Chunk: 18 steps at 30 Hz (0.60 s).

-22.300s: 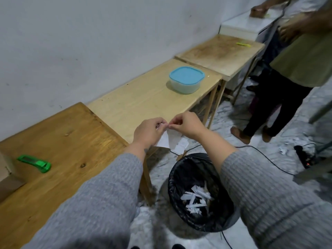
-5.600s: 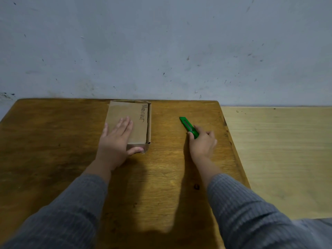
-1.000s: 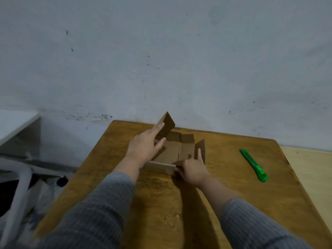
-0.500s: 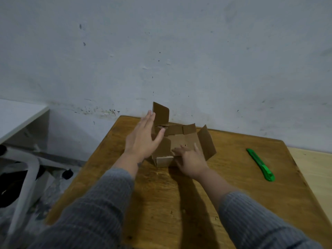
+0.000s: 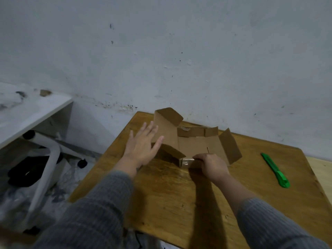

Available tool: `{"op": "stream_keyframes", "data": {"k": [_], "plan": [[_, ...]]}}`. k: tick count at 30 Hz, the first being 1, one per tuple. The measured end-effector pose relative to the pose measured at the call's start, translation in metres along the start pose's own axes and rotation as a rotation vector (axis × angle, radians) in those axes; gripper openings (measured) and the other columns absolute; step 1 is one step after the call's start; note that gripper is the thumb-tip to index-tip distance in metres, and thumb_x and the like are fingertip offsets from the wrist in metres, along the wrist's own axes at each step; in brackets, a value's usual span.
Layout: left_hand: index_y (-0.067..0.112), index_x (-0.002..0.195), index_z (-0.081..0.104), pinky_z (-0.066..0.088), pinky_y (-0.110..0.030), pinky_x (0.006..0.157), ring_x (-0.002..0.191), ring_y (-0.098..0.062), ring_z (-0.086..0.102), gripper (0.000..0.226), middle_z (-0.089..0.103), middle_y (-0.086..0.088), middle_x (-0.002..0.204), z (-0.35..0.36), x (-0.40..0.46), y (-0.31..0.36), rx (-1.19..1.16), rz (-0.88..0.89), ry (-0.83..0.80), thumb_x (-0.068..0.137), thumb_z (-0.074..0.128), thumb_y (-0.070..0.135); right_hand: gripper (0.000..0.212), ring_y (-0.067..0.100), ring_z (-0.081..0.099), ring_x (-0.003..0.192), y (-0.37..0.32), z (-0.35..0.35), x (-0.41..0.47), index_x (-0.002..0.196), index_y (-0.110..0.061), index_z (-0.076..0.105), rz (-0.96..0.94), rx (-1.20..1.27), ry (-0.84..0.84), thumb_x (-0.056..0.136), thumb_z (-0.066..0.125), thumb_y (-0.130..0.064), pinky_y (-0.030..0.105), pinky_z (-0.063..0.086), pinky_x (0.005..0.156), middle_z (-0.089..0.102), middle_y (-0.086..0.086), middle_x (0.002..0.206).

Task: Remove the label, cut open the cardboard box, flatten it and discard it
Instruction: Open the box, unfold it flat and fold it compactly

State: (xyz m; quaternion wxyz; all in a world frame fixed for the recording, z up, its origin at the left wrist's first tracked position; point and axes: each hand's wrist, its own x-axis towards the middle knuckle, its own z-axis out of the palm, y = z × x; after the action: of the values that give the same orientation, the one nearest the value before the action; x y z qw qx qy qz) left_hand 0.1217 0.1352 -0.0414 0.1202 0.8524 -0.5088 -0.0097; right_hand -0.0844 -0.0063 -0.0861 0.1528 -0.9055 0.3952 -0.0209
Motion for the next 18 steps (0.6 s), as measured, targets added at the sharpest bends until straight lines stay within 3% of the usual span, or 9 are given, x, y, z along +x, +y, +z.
{"op": "stream_keyframes", "data": {"k": [2, 5, 9, 11, 13, 18], "plan": [[0.033, 0.151, 0.022, -0.003, -0.056, 0.118, 0.148, -0.013, -0.01, 0.062, -0.001, 0.005, 0.162, 0.005, -0.018, 0.0, -0.029, 0.008, -0.06, 0.096, 0.009, 0.059, 0.029, 0.013, 0.062, 0.098, 0.009, 0.001, -0.008, 0.112, -0.035, 0.062, -0.038, -0.003, 0.046, 0.091, 0.054, -0.016, 0.031, 0.054, 0.086, 0.067, -0.009, 0.108], [0.037, 0.15, 0.02, -0.011, -0.061, 0.114, 0.145, -0.013, -0.022, 0.059, -0.013, 0.006, 0.161, 0.017, -0.046, 0.006, -0.047, -0.019, -0.139, 0.096, 0.008, 0.059, 0.026, 0.011, 0.059, 0.103, 0.025, 0.001, -0.019, 0.107, -0.033, 0.063, -0.089, -0.092, 0.13, 0.09, 0.054, -0.014, 0.037, 0.036, 0.109, 0.067, -0.01, 0.106], [0.035, 0.152, 0.011, -0.013, -0.063, 0.112, 0.145, -0.011, -0.022, 0.059, -0.013, 0.011, 0.16, 0.036, -0.077, 0.03, 0.023, 0.0, -0.236, 0.097, 0.005, 0.056, 0.034, 0.014, 0.053, 0.119, 0.048, -0.002, -0.036, 0.117, -0.032, 0.061, -0.105, -0.105, 0.17, 0.091, 0.051, -0.012, 0.037, 0.031, 0.112, 0.064, -0.007, 0.122], [0.035, 0.153, 0.008, -0.015, -0.063, 0.111, 0.145, -0.011, -0.021, 0.06, -0.012, 0.011, 0.16, 0.043, -0.089, 0.044, 0.064, 0.009, -0.266, 0.097, 0.006, 0.056, 0.043, 0.019, 0.034, 0.139, 0.057, -0.002, -0.045, 0.131, -0.031, 0.052, -0.107, -0.131, 0.127, 0.093, 0.046, -0.011, 0.044, 0.015, 0.119, 0.047, -0.004, 0.144], [0.035, 0.153, 0.006, -0.018, -0.064, 0.109, 0.146, -0.011, -0.02, 0.061, -0.012, 0.012, 0.16, 0.049, -0.1, 0.056, 0.114, 0.023, -0.295, 0.097, 0.008, 0.058, 0.049, 0.021, 0.012, 0.148, 0.063, -0.003, -0.051, 0.14, -0.028, 0.042, -0.104, -0.15, 0.075, 0.094, 0.041, -0.01, 0.048, 0.002, 0.119, 0.028, -0.001, 0.156], [0.033, 0.154, 0.003, -0.014, -0.064, 0.111, 0.147, -0.011, -0.015, 0.066, -0.011, 0.009, 0.161, 0.055, -0.113, 0.084, 0.133, 0.041, -0.39, 0.095, 0.01, 0.063, 0.045, 0.019, 0.003, 0.149, 0.068, -0.01, -0.064, 0.145, -0.025, 0.034, -0.087, -0.084, 0.004, 0.1, 0.034, -0.021, 0.051, 0.0, 0.119, 0.017, -0.002, 0.159]]}}
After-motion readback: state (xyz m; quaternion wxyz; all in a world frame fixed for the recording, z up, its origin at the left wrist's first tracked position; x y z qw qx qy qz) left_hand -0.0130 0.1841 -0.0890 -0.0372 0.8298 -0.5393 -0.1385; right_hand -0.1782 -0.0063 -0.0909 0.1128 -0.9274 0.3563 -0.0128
